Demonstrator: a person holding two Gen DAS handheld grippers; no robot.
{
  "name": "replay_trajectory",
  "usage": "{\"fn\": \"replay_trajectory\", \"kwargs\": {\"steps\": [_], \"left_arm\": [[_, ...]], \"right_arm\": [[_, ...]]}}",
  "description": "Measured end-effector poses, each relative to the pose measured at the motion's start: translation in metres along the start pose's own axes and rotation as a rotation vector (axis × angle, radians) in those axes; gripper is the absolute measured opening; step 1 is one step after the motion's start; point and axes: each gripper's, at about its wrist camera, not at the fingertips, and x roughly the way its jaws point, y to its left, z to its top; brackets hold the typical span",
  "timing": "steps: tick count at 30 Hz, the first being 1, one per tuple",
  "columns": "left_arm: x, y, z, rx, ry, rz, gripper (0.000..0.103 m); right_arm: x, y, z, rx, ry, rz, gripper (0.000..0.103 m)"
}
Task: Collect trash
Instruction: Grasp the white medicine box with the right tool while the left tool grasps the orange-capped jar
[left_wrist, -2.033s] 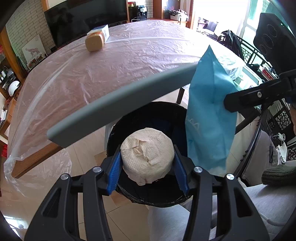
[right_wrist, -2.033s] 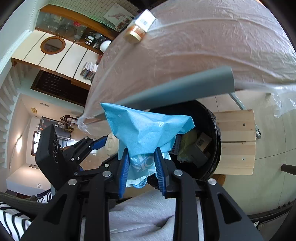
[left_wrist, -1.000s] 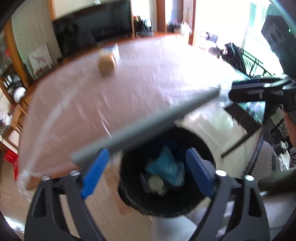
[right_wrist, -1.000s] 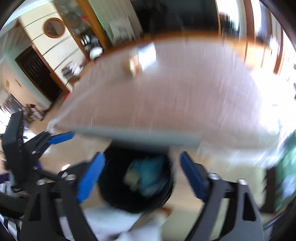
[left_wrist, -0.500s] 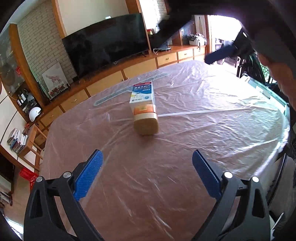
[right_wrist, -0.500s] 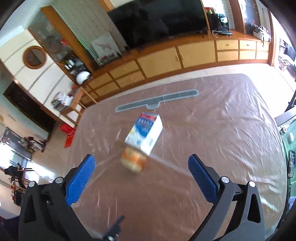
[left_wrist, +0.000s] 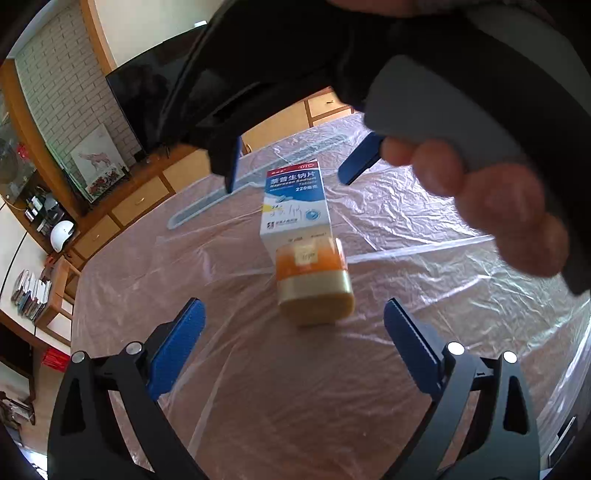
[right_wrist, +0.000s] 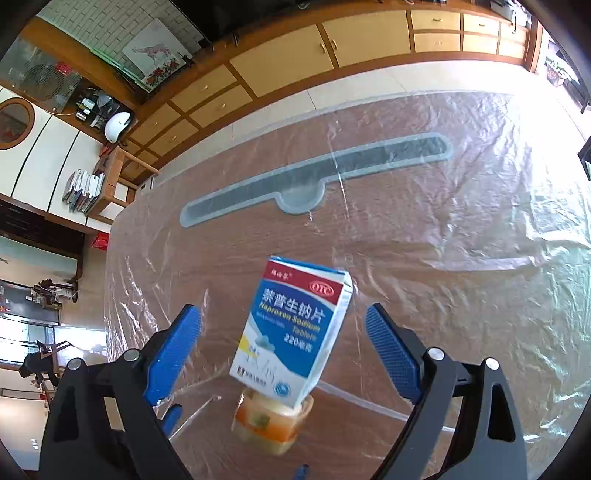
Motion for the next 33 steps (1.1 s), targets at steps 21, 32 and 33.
{"fn": "replay_trajectory", "kwargs": {"steps": [21, 32, 33], "left_arm": [[0.02, 0.011, 0.005, -0.076, 0.047, -0.112, 0.047], [0.009, 0.026, -0.006, -0.15, 0.058, -0.122, 0.047], [0.008, 0.026, -0.007, -0.153, 0.058, -0.119, 0.047]], "right_arm": [[0.009, -0.014, 0.0, -0.033, 0.008, 0.011, 0.054], [-0.015, -0.05, -0.009, 0.007, -0.046, 0.164, 0.049], [-0.017, -0.054, -0.011, 0.011, -0.053, 0.19, 0.049]]}}
